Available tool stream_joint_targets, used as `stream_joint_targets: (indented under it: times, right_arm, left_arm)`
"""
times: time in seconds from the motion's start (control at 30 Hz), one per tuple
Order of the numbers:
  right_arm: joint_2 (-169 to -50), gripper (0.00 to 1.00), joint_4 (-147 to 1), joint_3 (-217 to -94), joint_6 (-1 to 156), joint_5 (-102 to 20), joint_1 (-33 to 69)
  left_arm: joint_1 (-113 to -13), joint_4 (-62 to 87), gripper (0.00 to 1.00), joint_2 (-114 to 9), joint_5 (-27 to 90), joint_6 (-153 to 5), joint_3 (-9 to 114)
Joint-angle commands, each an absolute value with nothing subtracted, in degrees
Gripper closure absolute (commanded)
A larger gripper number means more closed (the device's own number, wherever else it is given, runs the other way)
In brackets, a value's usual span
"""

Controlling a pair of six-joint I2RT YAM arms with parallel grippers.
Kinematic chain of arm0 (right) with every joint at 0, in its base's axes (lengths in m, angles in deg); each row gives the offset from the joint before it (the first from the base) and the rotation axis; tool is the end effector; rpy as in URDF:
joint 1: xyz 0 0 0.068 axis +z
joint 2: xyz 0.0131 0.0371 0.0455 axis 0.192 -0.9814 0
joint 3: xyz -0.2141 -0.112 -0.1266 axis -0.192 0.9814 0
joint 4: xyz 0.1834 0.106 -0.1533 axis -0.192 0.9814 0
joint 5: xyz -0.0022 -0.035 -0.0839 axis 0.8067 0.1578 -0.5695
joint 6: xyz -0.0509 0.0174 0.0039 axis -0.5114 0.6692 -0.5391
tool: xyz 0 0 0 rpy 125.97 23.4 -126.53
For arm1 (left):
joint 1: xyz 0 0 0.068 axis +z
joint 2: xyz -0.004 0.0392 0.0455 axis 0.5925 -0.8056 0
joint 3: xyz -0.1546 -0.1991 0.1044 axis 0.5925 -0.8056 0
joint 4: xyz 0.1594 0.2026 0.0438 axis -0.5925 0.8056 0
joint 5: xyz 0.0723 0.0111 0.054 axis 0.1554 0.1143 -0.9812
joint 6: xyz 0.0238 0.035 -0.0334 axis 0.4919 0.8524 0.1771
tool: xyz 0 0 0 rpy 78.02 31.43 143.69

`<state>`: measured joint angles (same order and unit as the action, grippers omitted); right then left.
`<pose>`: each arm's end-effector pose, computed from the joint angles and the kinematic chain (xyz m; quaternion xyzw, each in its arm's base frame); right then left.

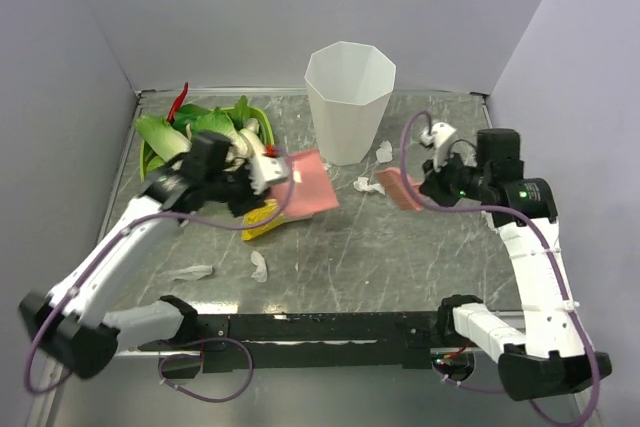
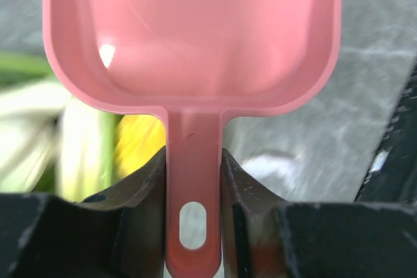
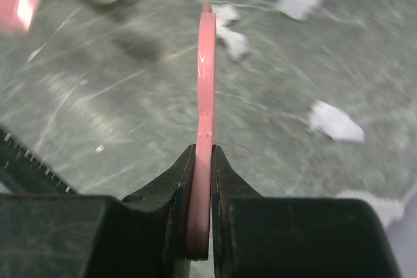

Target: Sweep away the paper scraps from the table

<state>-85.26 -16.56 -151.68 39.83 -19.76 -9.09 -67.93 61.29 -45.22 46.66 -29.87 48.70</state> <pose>0.1730 0.0233 0.3862 -0.3486 0.8178 0.1247 0.4406 0.1986 -0.1387 0.3403 0.5468 0.7314 -0.1853 0.3630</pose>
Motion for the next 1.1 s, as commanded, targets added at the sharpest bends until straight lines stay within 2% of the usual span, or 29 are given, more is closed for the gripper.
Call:
stream_joint_targets:
  times: [0.0,0.13,0.27,0.33,0.43,0.53,0.77,0.9,1.07]
  right_arm:
    - [-85.9,1.00,-13.7,-155.4,36.0,-20.5,0.9]
    - [-90.2,1.00,-16.2,-157.4,38.5,-18.3,9.4]
    - [-94.2,1.00,-23.2,-159.0,44.2,-15.3,18.6]
    - [-98.2,1.00,-27.5,-160.3,47.5,-14.6,24.0]
    - [-105.6,1.00,-29.8,-165.0,49.8,-13.2,31.7]
    - [-112.9,1.00,-32.4,-170.6,52.6,-14.7,38.8]
    - [-128.9,1.00,-37.2,-183.2,63.6,-12.4,42.4]
    - [-135.3,1.00,-38.2,-185.0,68.3,-14.3,45.2]
    - [-138.0,1.00,-38.4,-183.4,66.6,-19.3,46.6]
  left_arm:
    - [-60.7,68.9,0.99,-34.1,43.5,-25.4,46.5]
    - [-52.7,71.2,0.99,-28.4,38.1,-28.4,45.2]
    - [-47.9,71.0,0.99,-27.2,26.8,-37.4,47.3]
    - [-45.7,70.5,0.99,-26.8,23.5,-44.1,49.2]
    - [-38.6,69.6,0.99,-25.8,21.1,-47.4,50.9]
    - [-36.5,69.0,0.99,-24.7,17.1,-49.2,52.0]
    - [-28.0,69.6,0.99,-22.6,12.8,-53.7,55.0]
    - [-24.1,69.2,0.99,-20.8,15.3,-54.8,55.3]
    - [-22.2,68.8,0.99,-19.4,15.5,-54.2,55.4]
